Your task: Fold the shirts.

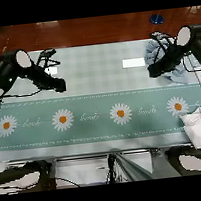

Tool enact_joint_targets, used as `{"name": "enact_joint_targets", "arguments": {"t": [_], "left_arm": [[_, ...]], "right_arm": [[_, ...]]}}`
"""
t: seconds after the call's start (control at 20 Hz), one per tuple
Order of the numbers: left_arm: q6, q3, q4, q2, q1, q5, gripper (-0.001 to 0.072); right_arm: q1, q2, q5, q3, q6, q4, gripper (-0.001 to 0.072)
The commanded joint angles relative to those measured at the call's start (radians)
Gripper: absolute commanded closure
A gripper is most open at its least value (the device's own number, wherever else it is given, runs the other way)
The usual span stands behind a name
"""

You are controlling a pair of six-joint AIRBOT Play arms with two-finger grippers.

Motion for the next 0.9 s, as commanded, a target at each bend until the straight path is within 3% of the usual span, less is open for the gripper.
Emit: {"name": "enact_joint_targets", "arguments": {"t": [0.0, 0.4, 0.85], "left_arm": [[0.0, 0.001, 0.0, -0.001, 0.0, 0.0, 0.0027], [0.0, 0.001, 0.0, -0.001, 0.0, 0.0, 0.0027], [0.0, 0.001, -0.027, -0.001, 0.0, 0.02, 0.0027]], "right_arm": [[0.0, 0.0, 0.0, 0.001, 0.0, 0.0, 0.0218], [0.0, 0.0, 0.0, 0.001, 0.0, 0.0, 0.0217], [0.0, 0.0, -0.115, 0.001, -0.001, 0.0, 0.0217]]}}
